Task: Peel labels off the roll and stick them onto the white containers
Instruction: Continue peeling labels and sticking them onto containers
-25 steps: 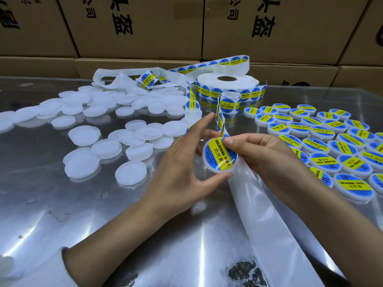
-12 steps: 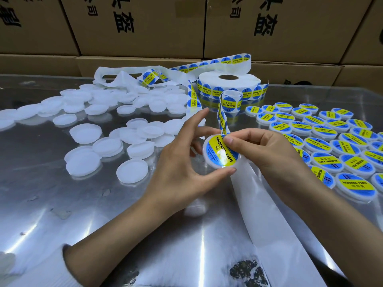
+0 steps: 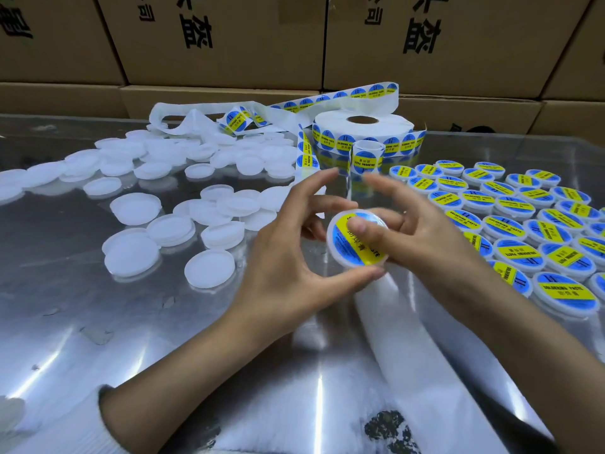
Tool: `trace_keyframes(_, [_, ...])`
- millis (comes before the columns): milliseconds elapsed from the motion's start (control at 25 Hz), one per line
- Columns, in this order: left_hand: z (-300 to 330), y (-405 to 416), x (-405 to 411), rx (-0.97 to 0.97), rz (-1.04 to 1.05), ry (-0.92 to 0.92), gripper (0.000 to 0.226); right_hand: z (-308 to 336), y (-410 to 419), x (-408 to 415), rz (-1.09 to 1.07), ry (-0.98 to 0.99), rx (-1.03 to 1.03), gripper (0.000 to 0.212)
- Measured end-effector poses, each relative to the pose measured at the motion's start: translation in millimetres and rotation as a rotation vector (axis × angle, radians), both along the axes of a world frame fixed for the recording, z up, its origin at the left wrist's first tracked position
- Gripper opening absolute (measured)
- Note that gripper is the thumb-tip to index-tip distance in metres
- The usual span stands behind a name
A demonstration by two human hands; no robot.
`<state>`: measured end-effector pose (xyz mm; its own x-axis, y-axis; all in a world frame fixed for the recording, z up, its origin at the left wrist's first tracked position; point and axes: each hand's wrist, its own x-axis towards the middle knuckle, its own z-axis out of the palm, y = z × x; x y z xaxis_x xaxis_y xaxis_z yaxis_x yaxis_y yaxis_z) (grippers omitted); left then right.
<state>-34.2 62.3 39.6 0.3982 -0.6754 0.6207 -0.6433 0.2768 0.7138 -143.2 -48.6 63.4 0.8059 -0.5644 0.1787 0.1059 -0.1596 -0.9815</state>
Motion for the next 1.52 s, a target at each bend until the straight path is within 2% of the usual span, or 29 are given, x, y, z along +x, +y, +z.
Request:
trace_keyframes(80, [1,1,0,-0.006,0.007,-0.090,0.088,-2,6,0,0.080,0.123,-0.060,0.050])
trace_keyframes(120, [1,2,0,-0.008,0.015,-0.126,0.090,-3,8,1,0.109,0.143,-0.072,0.033])
trace_keyframes(160, [1,2,0,-0.009,0.023,-0.147,0.092,-2,9,1,0.124,0.143,-0.067,0.025])
trace_keyframes(320, [0,1,-1,-0.006,0.061,-0.229,0.091,-1,8,2,0.101,0.150,-0.031,0.049])
trace_keyframes(440, [0,-2,-2,0.056,0.140,-0.500,0.083,-2,7,3,-0.039,0.231,-0.025,0.068])
trace_keyframes(520, [0,-3,-2,0.115,0.171,-0.704,0.070,-4,4,4,-0.106,0.198,0.067,0.068])
trace_keyframes(600, [0,-5,-3,0.103,0.198,-0.824,0.058,-5,4,6,-0.125,0.147,0.160,0.070])
trace_keyframes(720, [0,-6,-1,-0.007,0.147,-0.823,0.040,-9,2,8,-0.111,0.119,0.220,0.075])
trace_keyframes(840, [-2,-5,6,-0.077,0.053,-0.749,0.027,-11,-2,10,-0.021,0.111,0.257,0.056])
trace_keyframes(960, [-3,-2,11,-0.131,0.013,-0.732,0.015,-11,-3,12,-0.155,0.154,0.213,0.034])
trace_keyframes(1080, [-2,-1,16,-0.125,0.065,-0.730,0.016,-5,-12,6,-0.361,0.171,0.122,0.039])
trace_keyframes(1160, [-1,-2,21,0.061,0.214,-0.661,0.036,-1,-28,-3,-0.435,0.335,-0.114,0.039])
trace_keyframes(1280, [-10,1,37,0.743,0.441,-0.440,0.082,-3,-52,-17,-0.442,0.630,-0.445,0.037])
trace_keyframes(1360, [-21,4,46,1.083,0.520,-0.386,0.090,-9,-60,-20,-0.459,0.735,-0.478,0.038])
trace_keyframes(1440, [-26,5,51,1.191,0.523,-0.342,0.092,-15,-65,-19,-0.431,0.817,-0.459,0.035])
trace_keyframes(1520, [-26,4,53,1.212,0.506,-0.329,0.094,-19,-68,-18,-0.417,0.844,-0.442,0.030])
